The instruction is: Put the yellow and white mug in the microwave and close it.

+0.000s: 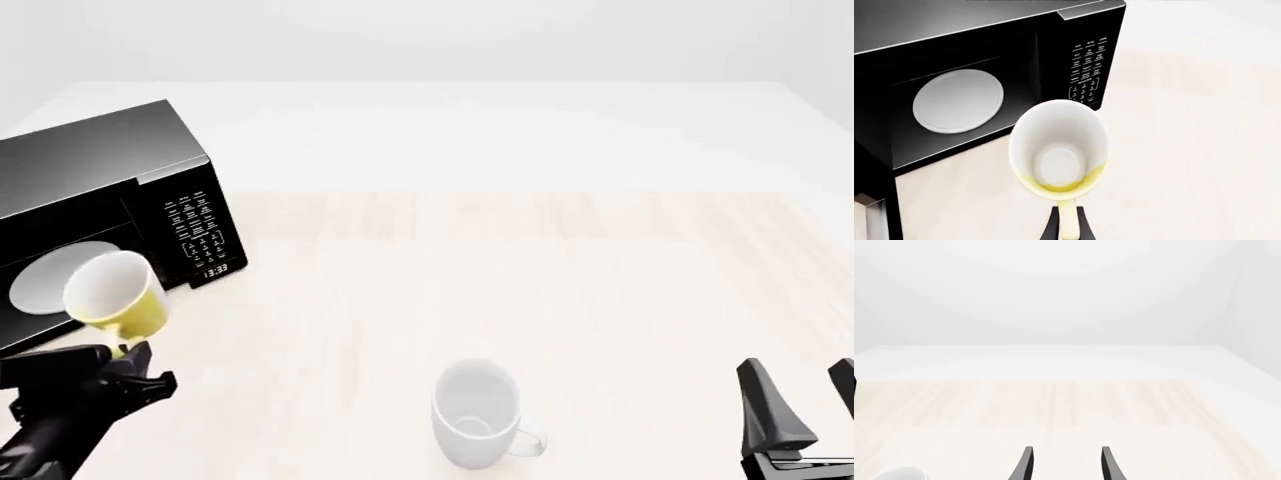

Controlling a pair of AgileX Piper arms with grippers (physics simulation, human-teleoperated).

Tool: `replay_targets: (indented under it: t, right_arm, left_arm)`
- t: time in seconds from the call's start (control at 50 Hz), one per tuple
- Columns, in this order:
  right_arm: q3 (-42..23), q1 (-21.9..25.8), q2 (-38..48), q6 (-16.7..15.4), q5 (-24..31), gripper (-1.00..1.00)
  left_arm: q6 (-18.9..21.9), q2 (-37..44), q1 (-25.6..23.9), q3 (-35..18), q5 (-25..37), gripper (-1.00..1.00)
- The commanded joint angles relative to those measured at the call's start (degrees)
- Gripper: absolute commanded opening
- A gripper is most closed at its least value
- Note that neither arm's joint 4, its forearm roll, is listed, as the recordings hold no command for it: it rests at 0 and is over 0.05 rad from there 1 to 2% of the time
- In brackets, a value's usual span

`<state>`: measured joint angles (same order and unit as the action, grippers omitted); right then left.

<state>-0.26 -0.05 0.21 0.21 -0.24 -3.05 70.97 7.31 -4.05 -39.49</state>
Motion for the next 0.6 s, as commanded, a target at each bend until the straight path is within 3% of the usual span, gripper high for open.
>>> replay_targets:
  t: [0.02, 0.6]
  right_arm:
    - [0.0, 0.0, 0.0, 0.0, 0.01, 1.0]
    - [0.0, -0.01, 0.0, 0.01, 0.0, 1.0]
  left_arm:
    - [1.25, 2.1, 3.98, -0.86, -1.8, -1.0]
    - [1.9, 11.34, 9.77, -5.21, -5.54, -1.0]
